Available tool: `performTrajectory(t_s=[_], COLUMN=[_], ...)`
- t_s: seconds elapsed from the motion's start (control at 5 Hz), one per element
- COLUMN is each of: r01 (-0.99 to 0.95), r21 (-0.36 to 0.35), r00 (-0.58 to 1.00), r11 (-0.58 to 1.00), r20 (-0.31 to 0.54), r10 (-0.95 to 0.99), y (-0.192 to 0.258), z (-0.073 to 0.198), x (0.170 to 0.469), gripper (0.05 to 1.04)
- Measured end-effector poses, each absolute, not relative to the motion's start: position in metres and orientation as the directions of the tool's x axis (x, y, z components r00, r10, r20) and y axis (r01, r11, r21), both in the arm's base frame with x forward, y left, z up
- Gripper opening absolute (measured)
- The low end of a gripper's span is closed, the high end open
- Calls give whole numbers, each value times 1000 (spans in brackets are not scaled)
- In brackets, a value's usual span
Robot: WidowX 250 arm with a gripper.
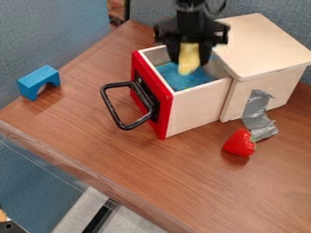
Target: Take the banana out of the drawer and put it on the bottom left side of the table
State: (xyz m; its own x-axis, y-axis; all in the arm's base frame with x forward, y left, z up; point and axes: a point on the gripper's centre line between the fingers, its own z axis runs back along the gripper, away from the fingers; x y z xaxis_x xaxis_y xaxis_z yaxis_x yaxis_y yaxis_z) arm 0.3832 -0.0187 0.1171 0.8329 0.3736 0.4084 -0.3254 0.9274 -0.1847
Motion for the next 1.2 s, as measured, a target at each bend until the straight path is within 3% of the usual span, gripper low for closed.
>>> performTrajectory(t_s=[0.2,0.4,0.6,1.2], r01=[-337,-388,-442,-513], r21=[-236,-239,-200,-35], r00=[813,796,779,806], r11=[911,890,874,858], r20=[416,400,397,325], r10=[408,454,485,495], y=[-10,12,37,84], z=[155,175,174,121], x=[367,343,320,258], gripper=[617,617,617,617])
